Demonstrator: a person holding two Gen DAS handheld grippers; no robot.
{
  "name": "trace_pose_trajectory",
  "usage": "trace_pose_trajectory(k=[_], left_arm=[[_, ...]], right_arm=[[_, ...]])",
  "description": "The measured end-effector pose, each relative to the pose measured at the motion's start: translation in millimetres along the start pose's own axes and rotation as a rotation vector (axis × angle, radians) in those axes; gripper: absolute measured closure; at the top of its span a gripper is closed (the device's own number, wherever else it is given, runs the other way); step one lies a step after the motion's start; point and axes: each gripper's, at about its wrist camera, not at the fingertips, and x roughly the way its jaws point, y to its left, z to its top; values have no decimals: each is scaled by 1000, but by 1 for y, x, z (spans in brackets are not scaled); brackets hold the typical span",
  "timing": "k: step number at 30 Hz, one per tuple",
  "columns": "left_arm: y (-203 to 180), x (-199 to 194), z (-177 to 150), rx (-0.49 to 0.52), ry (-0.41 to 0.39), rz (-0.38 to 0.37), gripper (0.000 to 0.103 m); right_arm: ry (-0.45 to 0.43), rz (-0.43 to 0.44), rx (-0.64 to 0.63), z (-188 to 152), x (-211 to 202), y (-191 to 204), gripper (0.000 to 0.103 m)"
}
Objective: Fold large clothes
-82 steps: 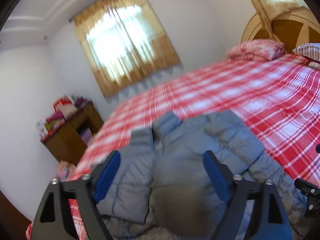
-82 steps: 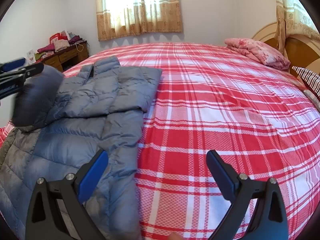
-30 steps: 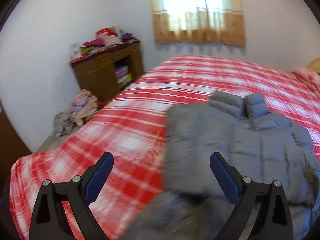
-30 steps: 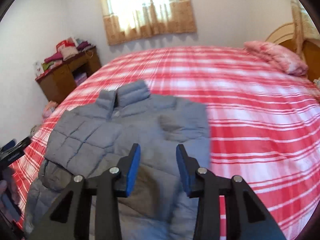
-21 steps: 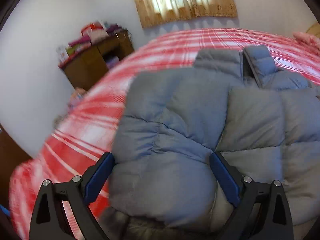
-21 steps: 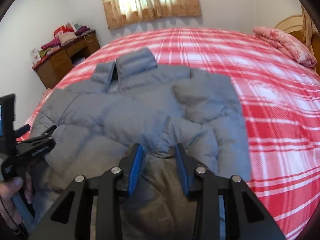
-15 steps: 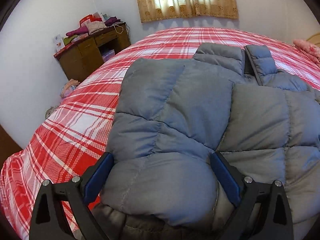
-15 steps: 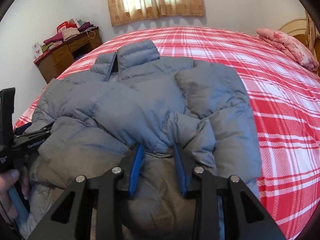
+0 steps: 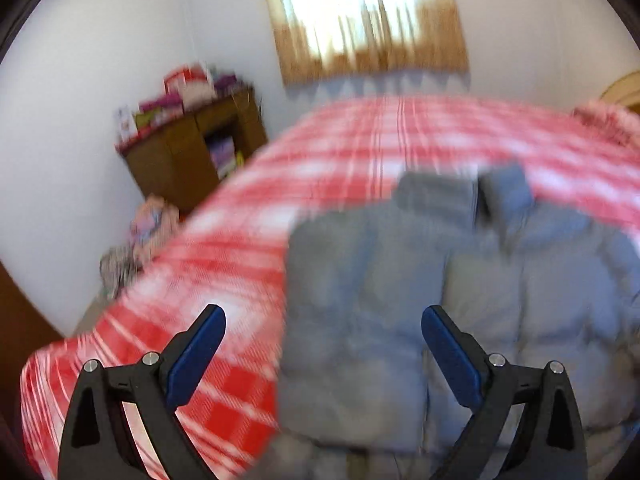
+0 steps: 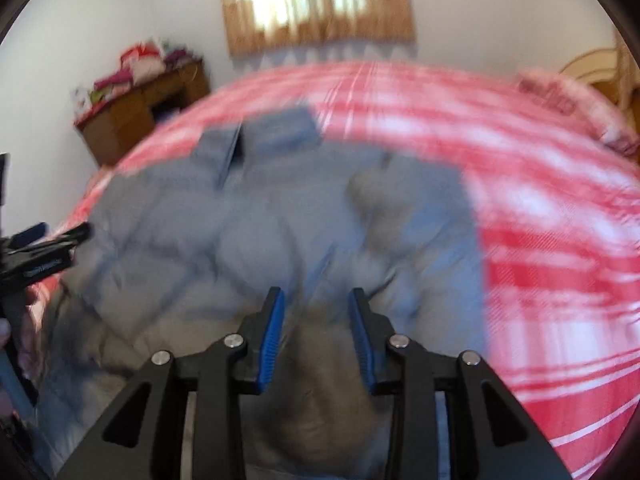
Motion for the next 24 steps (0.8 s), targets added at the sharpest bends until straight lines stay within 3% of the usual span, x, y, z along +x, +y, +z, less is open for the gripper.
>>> trace_pose_trajectory(k=[3,5,8,12,24], left_arm=[[14,23,25,-54,-4,75,4],[20,57,29,-107,71,114,4],[15,101,16,-130,176,130,4],[-1,135,-12,-80,230,132,4],[4,146,-22,-122,260,87,1]], right_arm=[[-4,-48,103,28,12,-9,65],[8,-73,147,38,30,-10,65],[56,-120,161,40,67,-8,65],[95,-140,173,21,104,-14,64],[81,-134,162,9,107,-15,64]])
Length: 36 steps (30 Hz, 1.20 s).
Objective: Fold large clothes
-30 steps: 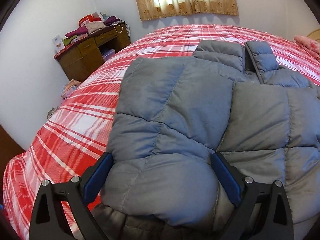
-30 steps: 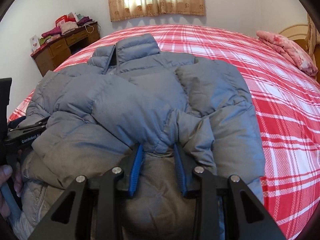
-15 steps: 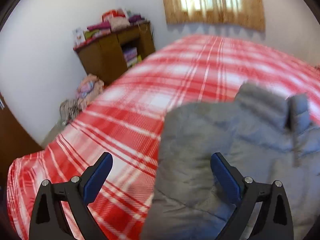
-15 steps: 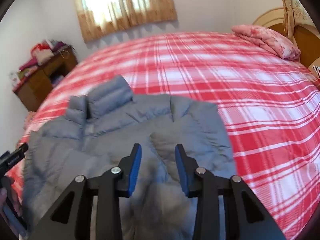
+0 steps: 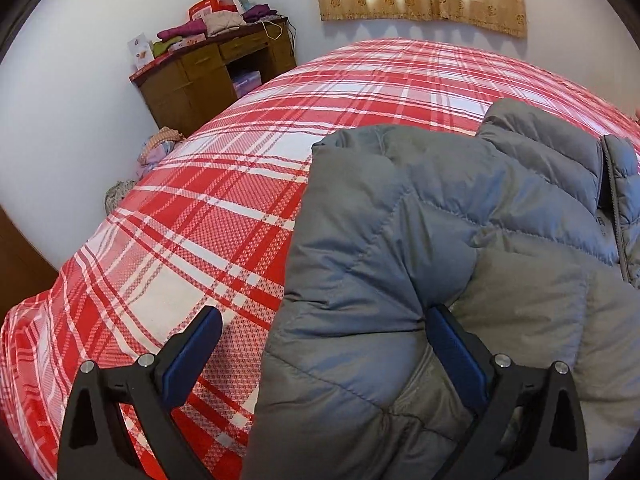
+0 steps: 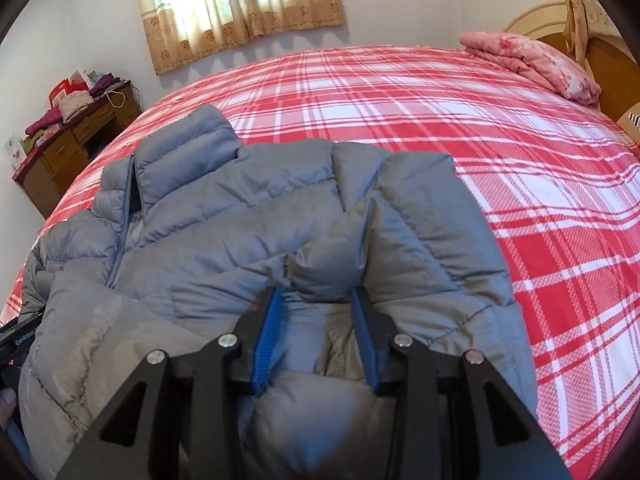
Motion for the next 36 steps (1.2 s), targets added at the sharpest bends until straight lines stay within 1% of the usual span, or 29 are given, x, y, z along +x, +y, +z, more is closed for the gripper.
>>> trace_pose_trajectory(k=[8,23,32,33,34,35,36], left_arm=[[-2,0,0,9,-3,13,1],[-2,-1,-1,12,-11,20,1],[-6,-4,1,38,-13,42,1],[-7,-5,4,58,2,33,1],[-4,-9,10,80,22,26,1],[0,-15,16,80,19,26,1],[7,-26,25,64,1,3,1]], right_arm=[[3,-44,-33,-2,2,7,64],[-6,-69,-49,-6,1,10,64],[1,-58,-44,-5,1,9,63],[11,-49,-49,-4,1,10,58],[35,-39,-68,-1,0,12,50],[68,-22,-90,4,-4,13,46],[81,-1,-92,8,-7,13,35]])
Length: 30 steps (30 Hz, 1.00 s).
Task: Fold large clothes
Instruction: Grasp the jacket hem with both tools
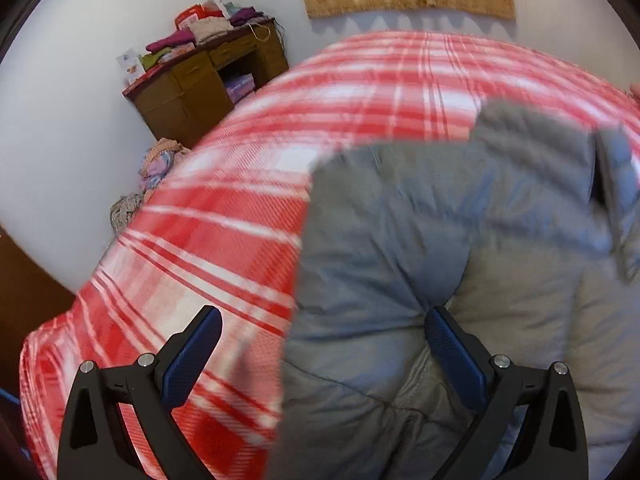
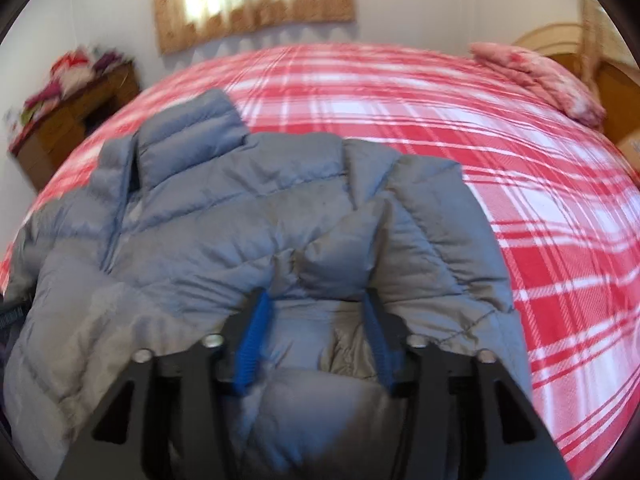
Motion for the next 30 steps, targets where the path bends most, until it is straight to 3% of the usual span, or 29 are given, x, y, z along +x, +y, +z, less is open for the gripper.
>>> trace_pose_trajectory(k=[1,3,6,8,14,19,25,26,27,28,29,30], left_arm=[[5,-6,6,-11,-11,-24,1],[10,-17,30,-18,-36,-83,1],[0,-14,63,7,-57,-65,1],[-11,-6,83,5,-63,-49,1],[-41,22,141,-66,-26,-117,1],[-79,58,171,-65,48,-157,1],[-112,88,161,23,101,-197,1],[-111,87,157,29,97,-207,3],[-109,85,154,31,88,-231,8],[-106,82,148,47,84,-288,27],[-106,80,145,74,92,-323,50],[-105,78,142,88,97,-339,58]], right_arm=[[7,35,-1,7,-5,-1,25],[1,62,-11,28,-15,-1,19],[-42,55,-3,70,-20,2,13],[-53,50,6,97,-13,8,12],[0,58,35,157,32,33,11],[60,60,27,176,67,48,8],[161,31,-54,174,103,54,9],[175,45,-61,173,104,53,11],[187,69,-66,172,104,50,23],[198,96,-70,169,101,47,48],[215,117,-82,165,98,46,61],[225,125,-99,163,95,47,77]])
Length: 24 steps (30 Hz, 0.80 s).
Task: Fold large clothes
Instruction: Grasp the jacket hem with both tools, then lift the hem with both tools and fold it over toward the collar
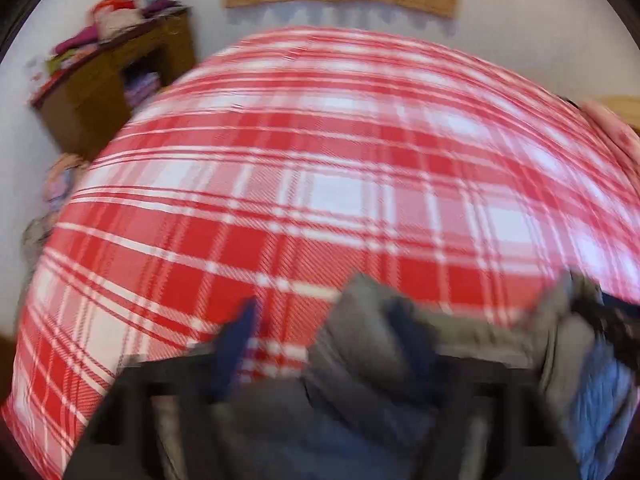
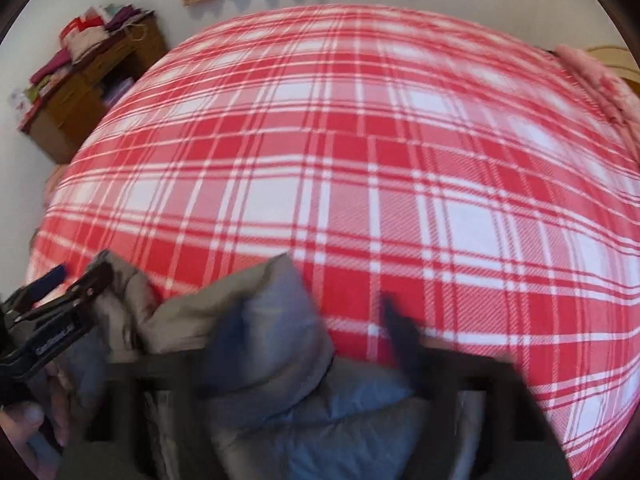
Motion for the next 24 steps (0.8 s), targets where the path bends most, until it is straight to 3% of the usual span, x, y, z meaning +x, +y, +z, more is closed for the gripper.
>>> trace_pose_trajectory(k=[2,7,12,19,24], left_arm=[[1,-10,-12,41,-7,-27,81],[-1,-49,-43,131,-92,-32,94],[3,-83,-76,178,-168,-39,95],[13,-49,-111,163,-96,1,97],[19,-58,-111,115,-124,-17,97]], right_arm=[[-4,1,-37,-10,-8,1,85],[-42,16,-83,-31,-32,0,95],[-93,30,-121,-65,-54,-5,96],[-104,0,-100,-102,-28,-19,97],[-132,-32,-137,-108,-30,-16,97]])
